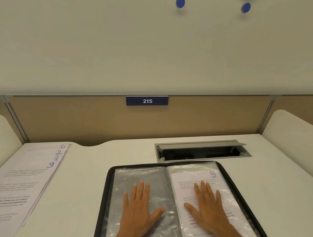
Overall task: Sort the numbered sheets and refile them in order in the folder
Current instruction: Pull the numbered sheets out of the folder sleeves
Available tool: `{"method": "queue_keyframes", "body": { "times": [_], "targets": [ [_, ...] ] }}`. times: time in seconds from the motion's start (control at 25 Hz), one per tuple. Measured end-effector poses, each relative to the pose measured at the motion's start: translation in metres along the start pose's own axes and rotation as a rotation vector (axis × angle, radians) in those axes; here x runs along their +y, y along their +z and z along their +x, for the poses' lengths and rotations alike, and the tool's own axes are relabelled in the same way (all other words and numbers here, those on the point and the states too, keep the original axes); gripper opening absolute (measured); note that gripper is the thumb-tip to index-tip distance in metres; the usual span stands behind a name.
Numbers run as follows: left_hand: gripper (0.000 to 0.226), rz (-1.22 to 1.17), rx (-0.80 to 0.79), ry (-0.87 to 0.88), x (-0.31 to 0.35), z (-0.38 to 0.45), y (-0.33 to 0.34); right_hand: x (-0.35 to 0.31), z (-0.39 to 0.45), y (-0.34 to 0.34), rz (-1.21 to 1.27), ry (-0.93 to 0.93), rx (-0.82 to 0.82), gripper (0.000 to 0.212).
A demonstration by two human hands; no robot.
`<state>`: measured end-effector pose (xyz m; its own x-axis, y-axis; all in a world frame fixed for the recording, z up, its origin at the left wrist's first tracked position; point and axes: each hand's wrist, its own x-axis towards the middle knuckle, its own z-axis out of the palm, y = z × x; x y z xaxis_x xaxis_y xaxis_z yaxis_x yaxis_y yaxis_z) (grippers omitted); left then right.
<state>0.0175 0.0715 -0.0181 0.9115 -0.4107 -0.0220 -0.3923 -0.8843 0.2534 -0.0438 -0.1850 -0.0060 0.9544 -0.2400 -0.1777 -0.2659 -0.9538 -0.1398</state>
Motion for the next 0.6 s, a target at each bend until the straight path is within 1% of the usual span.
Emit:
{"method": "queue_keyframes", "body": {
  "times": [0.16, 0.24, 0.32, 0.48, 0.52, 0.6],
  "targets": [
    [0.088, -0.001, -0.047, -0.018, 0.016, -0.003, 0.012, 0.036, 0.001, -0.006, -0.015, 0.052, 0.019, 0.126],
    [0.088, 0.030, -0.070, -0.010, 0.019, -0.006, 0.015, 0.049, 0.001, -0.006, -0.004, 0.092, 0.032, 0.124],
    [0.087, 0.041, -0.076, 0.001, 0.020, -0.008, 0.015, 0.059, 0.000, -0.010, 0.051, 0.166, 0.080, 0.112],
    [0.084, 0.067, -0.087, -0.021, 0.018, -0.008, 0.015, 0.067, 0.003, -0.027, 0.187, 0.323, 0.242, 0.068],
    [0.084, 0.075, -0.102, -0.031, 0.018, -0.008, 0.015, 0.067, 0.005, -0.033, 0.296, 0.359, 0.269, 0.061],
    [0.083, 0.067, -0.120, -0.051, 0.017, -0.008, 0.017, 0.070, 0.010, -0.041, 0.532, 0.422, 0.303, 0.055]
  ]
}}
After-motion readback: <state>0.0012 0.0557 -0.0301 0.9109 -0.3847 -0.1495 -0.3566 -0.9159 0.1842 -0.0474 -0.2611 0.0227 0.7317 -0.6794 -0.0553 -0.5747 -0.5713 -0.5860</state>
